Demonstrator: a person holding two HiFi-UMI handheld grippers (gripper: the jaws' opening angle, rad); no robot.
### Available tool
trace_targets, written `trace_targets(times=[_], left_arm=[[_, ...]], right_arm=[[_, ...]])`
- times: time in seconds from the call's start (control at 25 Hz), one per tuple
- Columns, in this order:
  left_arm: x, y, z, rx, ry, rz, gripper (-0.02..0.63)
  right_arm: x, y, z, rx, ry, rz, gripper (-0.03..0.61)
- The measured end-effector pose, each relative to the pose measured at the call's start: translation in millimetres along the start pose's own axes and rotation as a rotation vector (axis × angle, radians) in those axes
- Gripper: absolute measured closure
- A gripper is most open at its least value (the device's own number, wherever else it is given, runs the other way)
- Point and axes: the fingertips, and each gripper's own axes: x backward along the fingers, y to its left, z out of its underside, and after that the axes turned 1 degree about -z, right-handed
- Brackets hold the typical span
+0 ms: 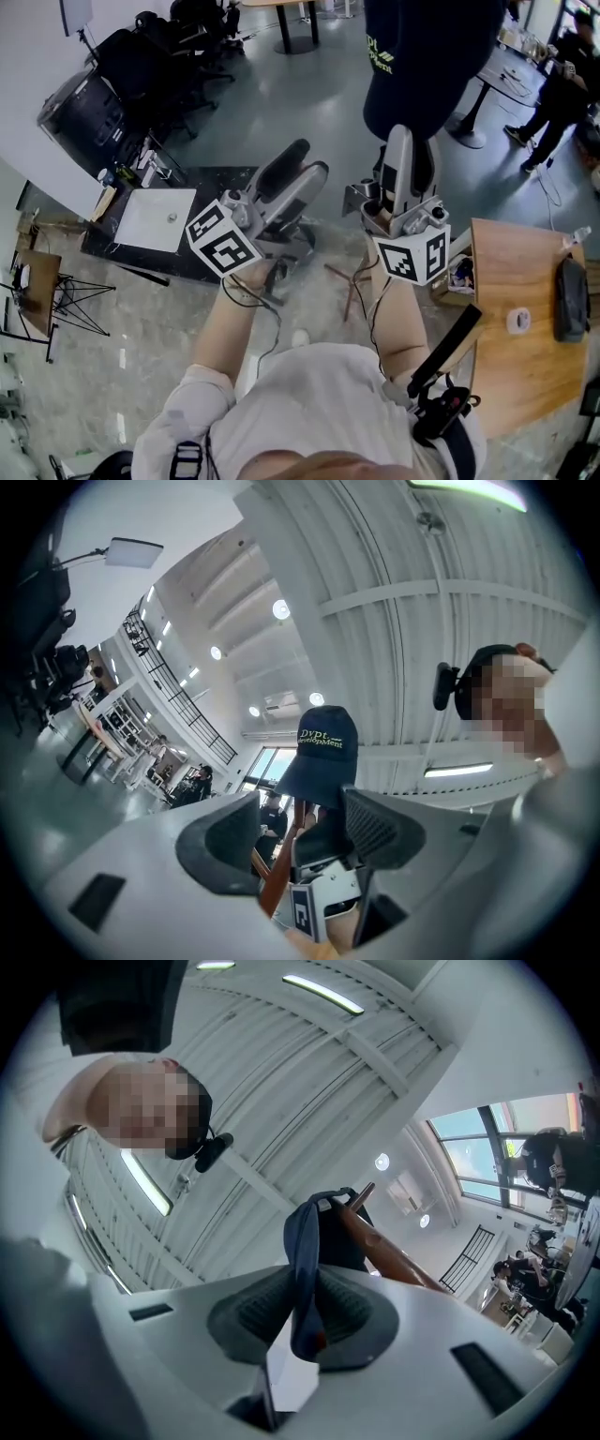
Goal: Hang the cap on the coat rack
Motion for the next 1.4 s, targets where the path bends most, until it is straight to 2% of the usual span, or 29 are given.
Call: trace_targets(times=[0.36, 0.6, 0.88, 1.0, 1.12, 1.24, 1.4], left_arm=[[16, 11, 31, 0.069, -0.006, 0.003, 0.325], [30, 20, 82, 0.125, 0.052, -0.003, 0.325], [52, 27, 149, 0.24, 0.11, -0.007, 0.333], [70, 31, 183, 0.334, 0.127, -0.048, 0.377], [88, 33, 218, 0.406, 0.174, -0.078, 0.462], [96, 31, 239, 0.399, 0.211, -0.079, 0.58], [100, 26, 252, 0.404, 0.221, -0.05, 0.606]], right_arm=[[60, -4, 32, -0.073, 0.134, 0.074, 0.532], [106, 0, 66, -0.113, 0.284, 0.123, 0.532], [177, -1, 101, -0.188, 0.474, 0.227, 0.532], [213, 10, 115, -0.199, 0.586, 0.25, 0.532], [245, 19, 129, -0.222, 0.681, 0.284, 0.532], [269, 19, 141, -0.272, 0.73, 0.332, 0.532], [287, 21, 148, -0.298, 0.753, 0.354, 0.532]])
